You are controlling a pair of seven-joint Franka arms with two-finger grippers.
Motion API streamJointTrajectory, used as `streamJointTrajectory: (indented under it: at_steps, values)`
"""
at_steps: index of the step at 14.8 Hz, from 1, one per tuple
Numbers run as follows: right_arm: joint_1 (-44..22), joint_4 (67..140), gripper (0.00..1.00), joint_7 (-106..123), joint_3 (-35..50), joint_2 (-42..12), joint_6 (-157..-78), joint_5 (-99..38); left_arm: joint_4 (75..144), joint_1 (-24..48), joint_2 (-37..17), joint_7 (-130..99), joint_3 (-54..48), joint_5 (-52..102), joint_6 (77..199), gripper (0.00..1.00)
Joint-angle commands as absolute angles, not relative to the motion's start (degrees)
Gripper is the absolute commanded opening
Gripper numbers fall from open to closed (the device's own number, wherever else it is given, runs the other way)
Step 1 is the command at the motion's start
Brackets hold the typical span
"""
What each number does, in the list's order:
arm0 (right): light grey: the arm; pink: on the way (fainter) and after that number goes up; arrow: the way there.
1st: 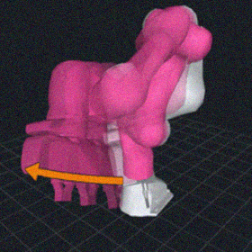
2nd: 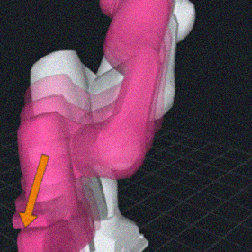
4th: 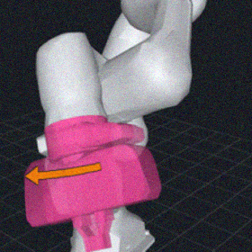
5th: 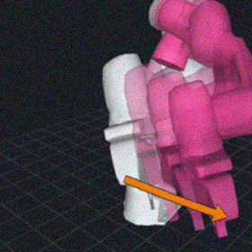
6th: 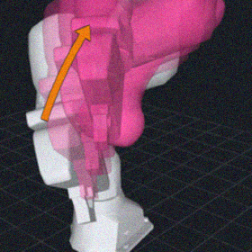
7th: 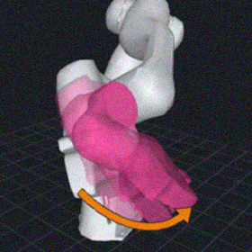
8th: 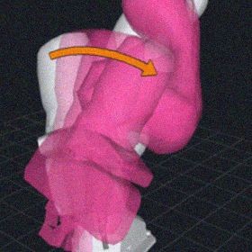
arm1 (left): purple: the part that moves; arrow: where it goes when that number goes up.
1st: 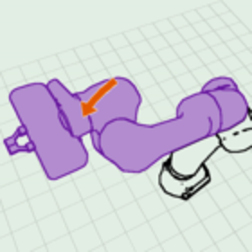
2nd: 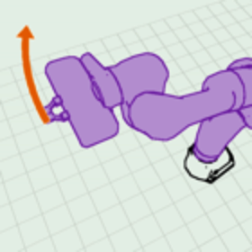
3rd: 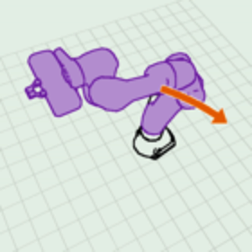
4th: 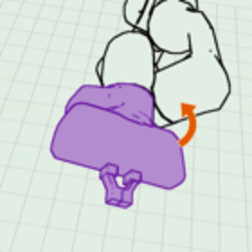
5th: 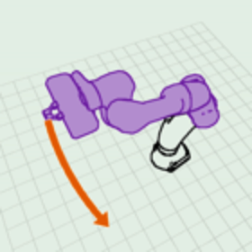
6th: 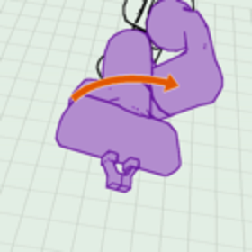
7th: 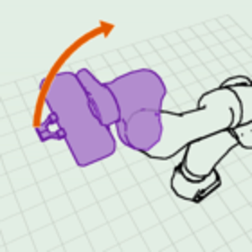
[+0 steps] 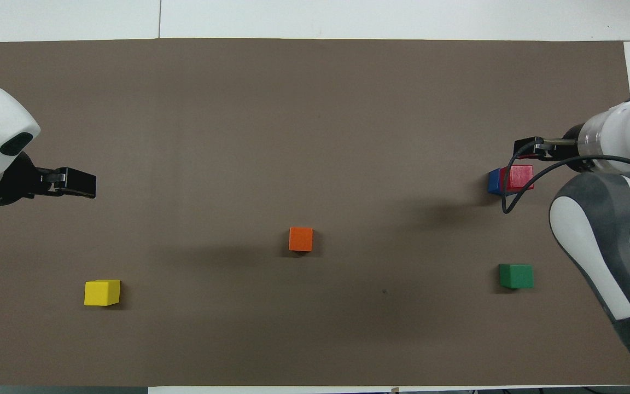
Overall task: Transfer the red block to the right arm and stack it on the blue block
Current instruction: 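Open the right gripper and raise it away from the stacked cubes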
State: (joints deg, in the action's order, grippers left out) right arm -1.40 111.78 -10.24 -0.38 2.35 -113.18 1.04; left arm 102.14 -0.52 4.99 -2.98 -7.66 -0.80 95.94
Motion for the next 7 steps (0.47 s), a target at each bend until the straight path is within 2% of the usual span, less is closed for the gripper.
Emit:
streamJointTrajectory:
  at_steps: [1, 4, 7]
  values:
    - [-0.4, 111.7, 1.00, -5.6, -0.6, 5.8, -104.2, -3.9, 102.2, -1.0, 5.7, -2.6, -7.6, -0.4, 95.0, 1.00]
    - [-0.3, 111.5, 1.00, -0.1, -0.9, 8.3, -100.5, -3.3, 102.3, -1.0, 5.7, -2.6, -7.6, -0.4, 95.0, 1.00]
    - [1.2, 107.6, 1.00, 0.1, -1.1, 8.4, -96.9, -3.1, 102.2, -1.0, 5.7, -2.6, -7.6, -0.4, 95.0, 1.00]
